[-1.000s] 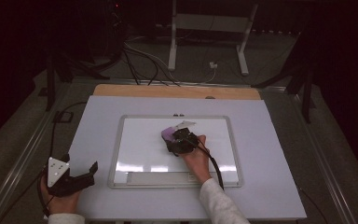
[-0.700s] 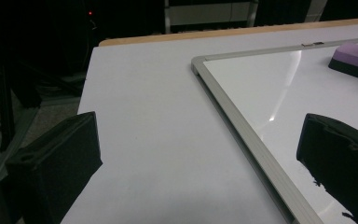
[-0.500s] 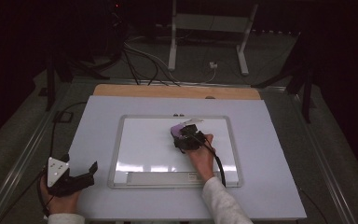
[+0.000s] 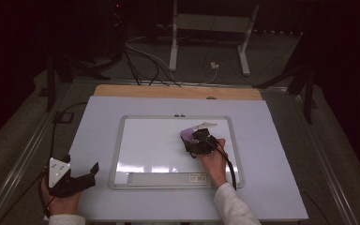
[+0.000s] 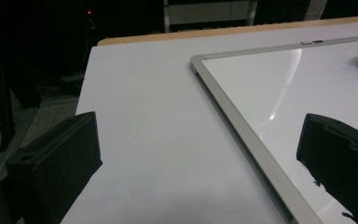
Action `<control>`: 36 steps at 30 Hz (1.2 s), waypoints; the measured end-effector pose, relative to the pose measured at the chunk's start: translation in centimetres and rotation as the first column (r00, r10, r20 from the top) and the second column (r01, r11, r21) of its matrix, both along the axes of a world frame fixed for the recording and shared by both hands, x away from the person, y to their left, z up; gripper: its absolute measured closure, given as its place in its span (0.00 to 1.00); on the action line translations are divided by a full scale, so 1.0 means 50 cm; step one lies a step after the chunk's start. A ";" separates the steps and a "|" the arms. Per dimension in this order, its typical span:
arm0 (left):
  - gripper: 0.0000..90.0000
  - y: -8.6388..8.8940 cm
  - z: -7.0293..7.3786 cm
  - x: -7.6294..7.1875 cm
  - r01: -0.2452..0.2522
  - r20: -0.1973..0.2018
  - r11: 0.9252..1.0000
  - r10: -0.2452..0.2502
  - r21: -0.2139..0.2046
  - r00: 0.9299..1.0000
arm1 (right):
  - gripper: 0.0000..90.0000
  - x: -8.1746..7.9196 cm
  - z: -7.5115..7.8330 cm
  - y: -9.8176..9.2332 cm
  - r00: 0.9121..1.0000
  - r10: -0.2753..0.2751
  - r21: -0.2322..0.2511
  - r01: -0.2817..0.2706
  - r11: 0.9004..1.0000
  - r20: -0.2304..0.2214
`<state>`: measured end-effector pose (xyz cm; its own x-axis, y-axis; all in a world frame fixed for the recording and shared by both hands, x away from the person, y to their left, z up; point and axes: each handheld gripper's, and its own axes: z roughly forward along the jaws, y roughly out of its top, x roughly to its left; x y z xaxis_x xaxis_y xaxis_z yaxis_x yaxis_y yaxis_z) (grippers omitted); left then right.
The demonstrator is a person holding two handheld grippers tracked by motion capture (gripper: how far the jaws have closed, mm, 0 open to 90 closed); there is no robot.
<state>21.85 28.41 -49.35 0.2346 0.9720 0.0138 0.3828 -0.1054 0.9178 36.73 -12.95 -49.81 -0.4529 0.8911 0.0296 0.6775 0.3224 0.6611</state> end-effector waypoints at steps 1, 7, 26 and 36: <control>0.01 0.001 0.000 0.000 0.000 0.001 1.000 0.000 0.000 1.000 | 0.46 -0.001 0.000 -0.002 1.000 0.002 -0.002 -0.002 1.000 -0.002; 0.01 0.001 -0.001 0.001 0.000 -0.001 1.000 0.000 -0.002 1.000 | 0.39 0.003 -0.002 -0.011 1.000 0.013 0.013 -0.013 1.000 -0.018; 0.01 0.000 -0.001 0.001 0.002 -0.001 1.000 -0.002 -0.003 1.000 | 0.42 -0.017 0.009 0.014 0.990 0.075 -0.089 -0.065 0.994 0.118; 0.00 0.000 -0.001 0.001 0.001 -0.001 1.000 -0.001 -0.003 1.000 | 0.50 0.003 0.002 -0.011 0.997 0.009 -0.084 -0.003 0.996 0.075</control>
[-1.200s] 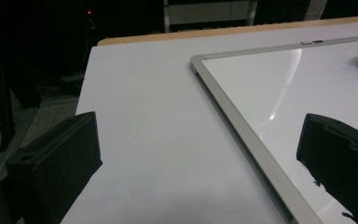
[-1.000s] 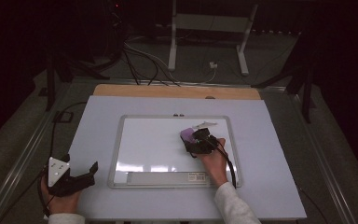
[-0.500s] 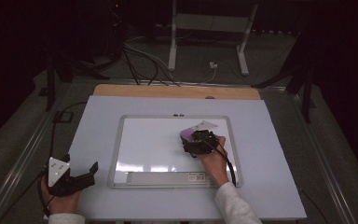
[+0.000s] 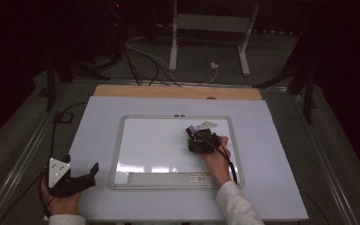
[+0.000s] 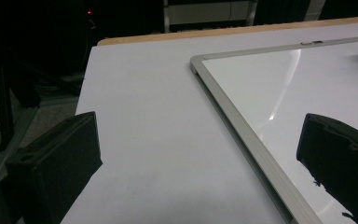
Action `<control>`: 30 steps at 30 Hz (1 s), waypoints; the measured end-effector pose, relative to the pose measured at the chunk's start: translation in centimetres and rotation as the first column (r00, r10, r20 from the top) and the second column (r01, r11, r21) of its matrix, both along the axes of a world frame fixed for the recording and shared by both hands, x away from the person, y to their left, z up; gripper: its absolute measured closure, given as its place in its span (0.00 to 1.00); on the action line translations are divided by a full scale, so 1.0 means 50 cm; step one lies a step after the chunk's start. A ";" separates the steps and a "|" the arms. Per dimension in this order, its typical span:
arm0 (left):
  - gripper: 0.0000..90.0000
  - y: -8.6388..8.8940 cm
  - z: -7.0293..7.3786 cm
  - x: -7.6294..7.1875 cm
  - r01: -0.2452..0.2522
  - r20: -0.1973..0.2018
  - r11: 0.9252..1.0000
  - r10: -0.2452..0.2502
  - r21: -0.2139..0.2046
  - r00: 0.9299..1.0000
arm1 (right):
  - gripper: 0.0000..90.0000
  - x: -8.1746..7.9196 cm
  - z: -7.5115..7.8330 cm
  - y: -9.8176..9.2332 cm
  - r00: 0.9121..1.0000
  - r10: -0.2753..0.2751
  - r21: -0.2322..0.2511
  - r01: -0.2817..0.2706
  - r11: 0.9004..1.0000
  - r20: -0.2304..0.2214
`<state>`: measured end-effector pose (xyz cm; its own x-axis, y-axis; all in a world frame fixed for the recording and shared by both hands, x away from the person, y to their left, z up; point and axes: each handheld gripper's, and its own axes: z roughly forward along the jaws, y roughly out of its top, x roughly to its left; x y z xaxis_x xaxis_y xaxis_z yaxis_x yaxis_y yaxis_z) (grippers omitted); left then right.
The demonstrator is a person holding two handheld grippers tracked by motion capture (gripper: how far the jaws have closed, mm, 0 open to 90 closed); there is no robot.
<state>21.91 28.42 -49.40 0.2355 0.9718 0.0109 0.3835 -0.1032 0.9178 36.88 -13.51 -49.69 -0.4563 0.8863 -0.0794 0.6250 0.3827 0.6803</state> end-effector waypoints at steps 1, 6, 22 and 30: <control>0.01 0.000 0.000 0.000 0.000 0.000 1.000 0.000 0.000 1.000 | 0.53 -0.001 0.000 0.000 1.000 -0.013 -0.003 0.013 1.000 0.006; 0.01 0.000 0.000 0.000 0.001 -0.001 1.000 -0.001 0.001 1.000 | 0.68 -0.008 0.011 0.002 0.999 -0.030 0.005 0.030 1.000 0.035; 0.01 -0.001 0.000 0.000 0.000 0.000 1.000 0.000 0.001 1.000 | 0.70 -0.027 0.041 -0.020 0.995 -0.098 0.147 0.093 0.985 0.021; 0.01 -0.002 0.000 0.000 0.002 0.000 1.000 -0.002 0.002 1.000 | 0.70 -0.039 0.063 -0.058 0.985 -0.173 0.201 0.174 0.964 -0.020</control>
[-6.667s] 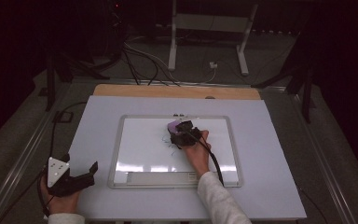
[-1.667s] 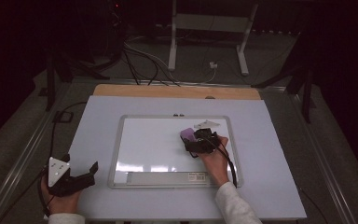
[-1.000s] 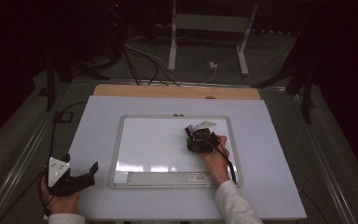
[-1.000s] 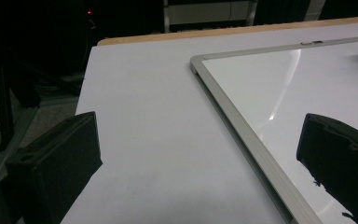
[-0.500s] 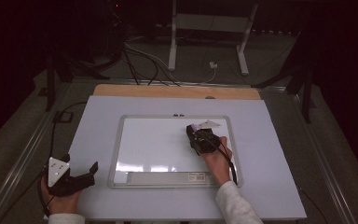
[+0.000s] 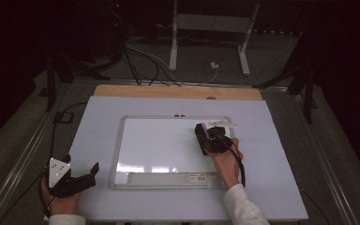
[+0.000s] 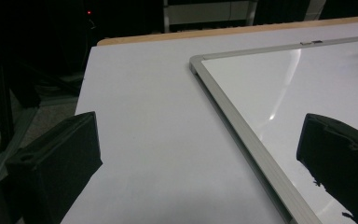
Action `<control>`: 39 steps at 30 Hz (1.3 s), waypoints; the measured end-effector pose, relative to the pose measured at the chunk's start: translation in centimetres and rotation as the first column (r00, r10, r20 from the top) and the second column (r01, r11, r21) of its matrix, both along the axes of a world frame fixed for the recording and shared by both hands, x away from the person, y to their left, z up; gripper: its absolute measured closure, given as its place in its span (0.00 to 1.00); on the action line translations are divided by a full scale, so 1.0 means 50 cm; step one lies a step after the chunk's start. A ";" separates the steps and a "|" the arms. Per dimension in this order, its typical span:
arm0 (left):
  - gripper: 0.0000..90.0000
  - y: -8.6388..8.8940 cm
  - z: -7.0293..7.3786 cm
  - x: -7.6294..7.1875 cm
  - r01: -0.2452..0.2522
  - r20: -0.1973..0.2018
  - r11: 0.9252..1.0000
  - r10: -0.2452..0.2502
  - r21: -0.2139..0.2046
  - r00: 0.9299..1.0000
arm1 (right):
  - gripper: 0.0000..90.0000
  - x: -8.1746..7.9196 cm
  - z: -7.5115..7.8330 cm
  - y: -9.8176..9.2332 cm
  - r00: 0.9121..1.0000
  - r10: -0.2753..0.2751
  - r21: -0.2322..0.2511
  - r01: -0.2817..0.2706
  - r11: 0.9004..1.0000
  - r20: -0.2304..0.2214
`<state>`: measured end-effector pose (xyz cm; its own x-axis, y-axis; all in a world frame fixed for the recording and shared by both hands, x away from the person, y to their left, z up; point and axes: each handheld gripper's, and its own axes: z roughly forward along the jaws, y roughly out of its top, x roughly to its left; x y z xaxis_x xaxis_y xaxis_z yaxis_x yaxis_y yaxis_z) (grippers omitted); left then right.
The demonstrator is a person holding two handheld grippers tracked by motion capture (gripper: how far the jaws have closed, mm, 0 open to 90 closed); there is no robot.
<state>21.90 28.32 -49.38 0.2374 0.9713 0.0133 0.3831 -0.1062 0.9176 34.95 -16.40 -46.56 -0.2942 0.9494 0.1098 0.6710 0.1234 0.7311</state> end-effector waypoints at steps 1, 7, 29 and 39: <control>0.01 0.000 0.000 0.000 0.000 0.000 1.000 0.000 0.000 1.000 | 0.70 -0.002 0.002 -0.005 1.000 -0.006 0.002 0.006 1.000 0.001; 0.01 -0.001 0.000 0.000 0.001 -0.001 1.000 -0.001 0.001 1.000 | 0.70 -0.020 0.010 -0.031 0.999 -0.041 0.007 0.041 0.999 0.006; 0.01 -0.001 0.000 -0.001 -0.005 0.000 1.000 0.005 -0.001 1.000 | 0.70 -0.085 0.037 -0.103 0.991 -0.128 -0.050 0.130 0.990 0.037; 0.00 -0.001 0.000 -0.002 -0.004 0.000 1.000 0.004 -0.001 1.000 | 0.70 -0.119 0.013 -0.123 0.986 -0.166 -0.054 0.166 0.985 0.002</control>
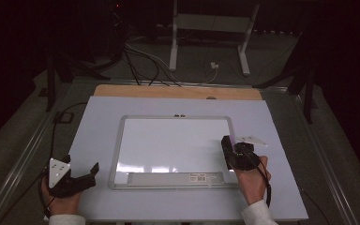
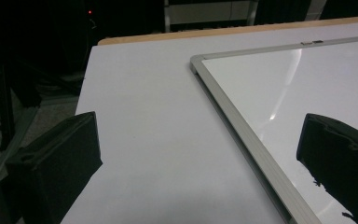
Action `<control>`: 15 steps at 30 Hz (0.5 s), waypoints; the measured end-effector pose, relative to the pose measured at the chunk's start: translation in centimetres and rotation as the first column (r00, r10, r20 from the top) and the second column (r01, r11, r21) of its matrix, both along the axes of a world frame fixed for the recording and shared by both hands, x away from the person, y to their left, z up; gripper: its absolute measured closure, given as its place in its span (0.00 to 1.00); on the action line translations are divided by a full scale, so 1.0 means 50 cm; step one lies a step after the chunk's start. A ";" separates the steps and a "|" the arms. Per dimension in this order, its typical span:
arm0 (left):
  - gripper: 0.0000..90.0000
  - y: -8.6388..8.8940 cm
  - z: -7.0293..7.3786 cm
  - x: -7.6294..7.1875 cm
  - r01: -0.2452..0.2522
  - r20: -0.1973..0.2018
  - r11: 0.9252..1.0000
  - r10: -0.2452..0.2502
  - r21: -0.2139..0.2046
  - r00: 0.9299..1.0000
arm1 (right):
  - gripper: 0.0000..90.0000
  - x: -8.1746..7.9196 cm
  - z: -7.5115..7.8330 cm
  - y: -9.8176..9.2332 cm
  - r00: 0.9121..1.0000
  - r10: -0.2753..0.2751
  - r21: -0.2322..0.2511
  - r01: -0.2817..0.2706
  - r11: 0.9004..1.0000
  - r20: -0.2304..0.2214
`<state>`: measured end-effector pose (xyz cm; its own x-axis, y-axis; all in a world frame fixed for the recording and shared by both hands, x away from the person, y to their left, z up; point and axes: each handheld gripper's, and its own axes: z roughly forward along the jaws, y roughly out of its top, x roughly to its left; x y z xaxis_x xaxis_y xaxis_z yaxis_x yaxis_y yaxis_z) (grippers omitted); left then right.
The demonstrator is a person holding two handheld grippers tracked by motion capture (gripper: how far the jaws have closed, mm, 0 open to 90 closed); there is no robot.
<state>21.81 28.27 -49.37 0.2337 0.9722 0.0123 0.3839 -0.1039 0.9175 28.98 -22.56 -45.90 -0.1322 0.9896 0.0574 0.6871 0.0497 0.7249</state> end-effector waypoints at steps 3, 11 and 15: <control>0.01 0.000 0.001 -0.001 0.000 0.001 1.000 0.000 0.000 1.000 | 0.70 -0.009 -0.007 -0.006 1.000 -0.017 -0.006 0.017 1.000 -0.007; 0.00 0.000 0.001 -0.001 0.000 0.000 1.000 0.000 -0.002 1.000 | 0.70 -0.023 -0.034 -0.016 0.999 -0.032 -0.014 0.031 0.999 -0.034; 0.01 -0.001 0.002 -0.001 0.000 0.003 1.000 0.000 -0.003 1.000 | 0.70 -0.029 -0.046 -0.016 0.998 -0.035 -0.017 0.034 0.999 -0.048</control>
<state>21.76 28.24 -49.29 0.2333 0.9723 0.0097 0.3809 -0.1006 0.9191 27.52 -23.36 -48.18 -0.0951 0.9943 0.0473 0.7231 0.0364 0.6898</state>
